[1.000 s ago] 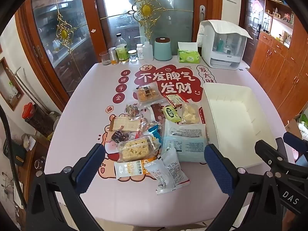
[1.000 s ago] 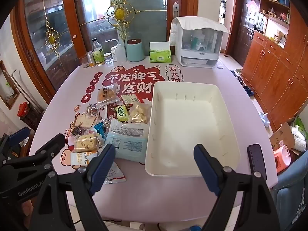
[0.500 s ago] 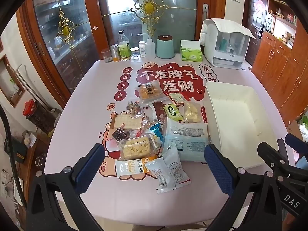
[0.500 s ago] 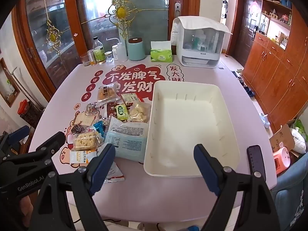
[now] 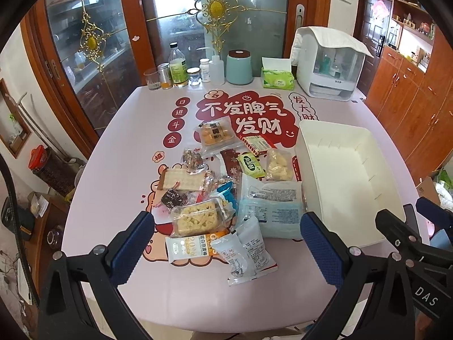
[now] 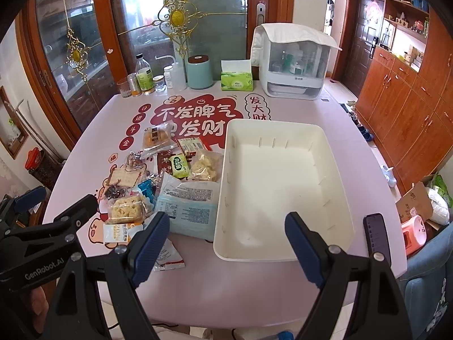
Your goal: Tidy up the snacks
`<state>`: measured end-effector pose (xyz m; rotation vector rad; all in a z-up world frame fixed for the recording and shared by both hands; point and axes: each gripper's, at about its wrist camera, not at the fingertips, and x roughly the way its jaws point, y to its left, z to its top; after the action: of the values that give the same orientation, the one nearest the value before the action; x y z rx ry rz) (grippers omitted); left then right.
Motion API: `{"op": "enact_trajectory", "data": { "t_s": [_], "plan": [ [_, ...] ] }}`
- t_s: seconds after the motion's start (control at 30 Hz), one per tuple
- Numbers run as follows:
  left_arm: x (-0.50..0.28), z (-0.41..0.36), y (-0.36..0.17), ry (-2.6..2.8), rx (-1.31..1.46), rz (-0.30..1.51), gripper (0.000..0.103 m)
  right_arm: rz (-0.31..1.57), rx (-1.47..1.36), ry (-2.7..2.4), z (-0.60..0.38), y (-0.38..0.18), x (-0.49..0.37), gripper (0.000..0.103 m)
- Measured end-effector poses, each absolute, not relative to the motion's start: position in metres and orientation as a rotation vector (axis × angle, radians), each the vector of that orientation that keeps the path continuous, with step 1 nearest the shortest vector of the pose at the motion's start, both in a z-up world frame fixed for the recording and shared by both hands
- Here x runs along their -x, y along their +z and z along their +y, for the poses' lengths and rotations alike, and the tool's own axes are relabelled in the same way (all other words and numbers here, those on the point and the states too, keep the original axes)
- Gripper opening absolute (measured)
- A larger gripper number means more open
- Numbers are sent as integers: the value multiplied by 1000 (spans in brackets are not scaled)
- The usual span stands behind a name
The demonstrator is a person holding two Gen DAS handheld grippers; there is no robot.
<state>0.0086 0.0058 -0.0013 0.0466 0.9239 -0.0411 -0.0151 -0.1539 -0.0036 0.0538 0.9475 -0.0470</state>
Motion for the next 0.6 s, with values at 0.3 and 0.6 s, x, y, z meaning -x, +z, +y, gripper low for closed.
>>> {"op": "enact_trajectory", "data": {
  "t_s": [0.3,0.6],
  "plan": [
    [-9,7,8,-67,-47,907,102,938,-92,-31,-155,1,16,84],
    [-7,15,16,-81,-60,873,102,889,-126,4,-146,14,18,84]
  ]
}}
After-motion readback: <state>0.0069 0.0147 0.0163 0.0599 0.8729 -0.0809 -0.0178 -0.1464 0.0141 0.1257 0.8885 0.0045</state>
